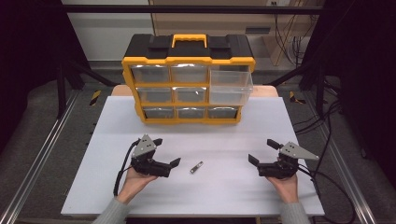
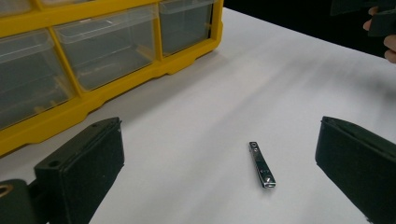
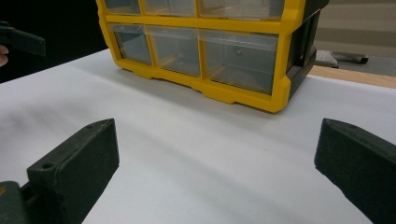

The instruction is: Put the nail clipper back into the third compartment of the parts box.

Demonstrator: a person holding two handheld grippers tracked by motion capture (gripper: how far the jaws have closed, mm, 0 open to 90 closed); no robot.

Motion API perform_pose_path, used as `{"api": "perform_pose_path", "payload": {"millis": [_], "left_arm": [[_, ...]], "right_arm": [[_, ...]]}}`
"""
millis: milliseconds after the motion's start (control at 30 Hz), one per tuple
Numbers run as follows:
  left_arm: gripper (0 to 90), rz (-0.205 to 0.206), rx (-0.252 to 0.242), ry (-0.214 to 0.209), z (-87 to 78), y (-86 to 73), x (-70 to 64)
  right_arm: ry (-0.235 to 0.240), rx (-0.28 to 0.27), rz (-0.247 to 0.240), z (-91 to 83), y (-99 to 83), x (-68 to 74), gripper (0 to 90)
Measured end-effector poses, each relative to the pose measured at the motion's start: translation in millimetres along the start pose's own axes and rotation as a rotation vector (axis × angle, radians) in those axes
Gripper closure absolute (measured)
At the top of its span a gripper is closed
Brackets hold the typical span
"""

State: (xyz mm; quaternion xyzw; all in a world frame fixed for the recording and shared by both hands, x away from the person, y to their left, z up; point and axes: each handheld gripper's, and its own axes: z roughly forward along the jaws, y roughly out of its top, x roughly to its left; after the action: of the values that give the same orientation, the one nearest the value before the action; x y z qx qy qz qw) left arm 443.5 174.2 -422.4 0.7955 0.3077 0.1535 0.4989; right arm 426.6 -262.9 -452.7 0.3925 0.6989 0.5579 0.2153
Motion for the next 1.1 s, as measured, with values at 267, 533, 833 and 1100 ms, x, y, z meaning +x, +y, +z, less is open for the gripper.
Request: {"api": "perform_pose_path", "payload": {"millis": [267,533,833,1100], "left_arm": [[1.2,0.008,0.036,-0.016,15.4,6.1,-10.4],[1.2,0.021,0.078,-0.026,29.8,7.1,-20.2],[1.5,0.044,0.149,-0.041,47.7,4.8,-31.7],[2.2,0.052,0.211,-0.044,61.1,-2.9,-38.3]], "right_arm": [[0.0,0.001,-0.003,0.4,-0.2,0.0,0.6],[0.001,0.004,-0.004,0.7,-0.4,0.1,0.6],[0.003,0.008,-0.004,1.3,-0.8,0.4,0.6],[0.003,0.011,-0.003,1.6,-0.9,0.4,0.6]]}}
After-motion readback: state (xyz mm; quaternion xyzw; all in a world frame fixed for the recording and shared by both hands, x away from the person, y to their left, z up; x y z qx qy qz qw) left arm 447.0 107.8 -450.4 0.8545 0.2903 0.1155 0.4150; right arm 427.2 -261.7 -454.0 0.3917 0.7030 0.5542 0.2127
